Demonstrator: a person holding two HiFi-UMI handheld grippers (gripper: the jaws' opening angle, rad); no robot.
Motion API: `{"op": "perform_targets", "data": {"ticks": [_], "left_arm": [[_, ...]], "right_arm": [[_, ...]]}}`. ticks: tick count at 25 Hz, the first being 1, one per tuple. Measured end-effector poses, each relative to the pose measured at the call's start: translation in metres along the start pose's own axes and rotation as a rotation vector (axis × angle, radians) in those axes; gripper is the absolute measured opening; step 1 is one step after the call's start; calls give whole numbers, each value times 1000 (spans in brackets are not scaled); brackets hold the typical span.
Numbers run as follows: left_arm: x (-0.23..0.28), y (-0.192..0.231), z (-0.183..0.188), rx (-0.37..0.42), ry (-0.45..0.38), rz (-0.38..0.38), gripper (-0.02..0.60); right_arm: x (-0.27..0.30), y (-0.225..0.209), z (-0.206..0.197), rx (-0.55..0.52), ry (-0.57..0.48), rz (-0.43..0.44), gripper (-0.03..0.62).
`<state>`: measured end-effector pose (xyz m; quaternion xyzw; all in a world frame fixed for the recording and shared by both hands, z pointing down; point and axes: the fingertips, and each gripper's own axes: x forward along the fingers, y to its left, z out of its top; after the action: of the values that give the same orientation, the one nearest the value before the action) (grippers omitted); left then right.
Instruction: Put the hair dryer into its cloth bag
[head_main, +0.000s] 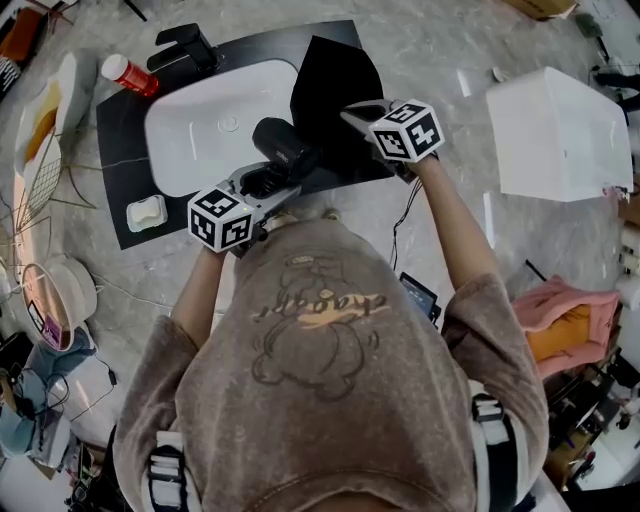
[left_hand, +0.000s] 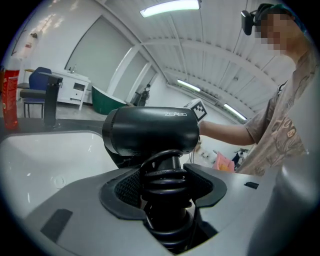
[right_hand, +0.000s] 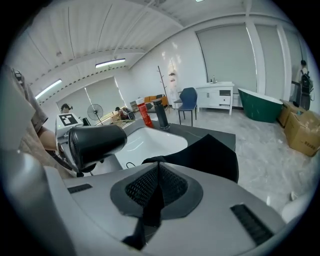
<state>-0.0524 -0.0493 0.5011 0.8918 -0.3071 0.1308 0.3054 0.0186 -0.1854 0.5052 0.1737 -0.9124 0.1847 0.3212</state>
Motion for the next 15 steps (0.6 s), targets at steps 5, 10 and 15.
{"op": "perform_targets", "data": {"ticks": [5,10,15], "left_arm": [[23,-14,-14,35,77,-68,258],[44,-24,-26,33,135,-145,258],[60,-25,-37,42,192,-174,258]], "right_arm": [[1,-8,8,6,-4,-9,11],[7,-11,10,-10,10,-10,11],[7,-10,11,-17,13,-8,12]]}}
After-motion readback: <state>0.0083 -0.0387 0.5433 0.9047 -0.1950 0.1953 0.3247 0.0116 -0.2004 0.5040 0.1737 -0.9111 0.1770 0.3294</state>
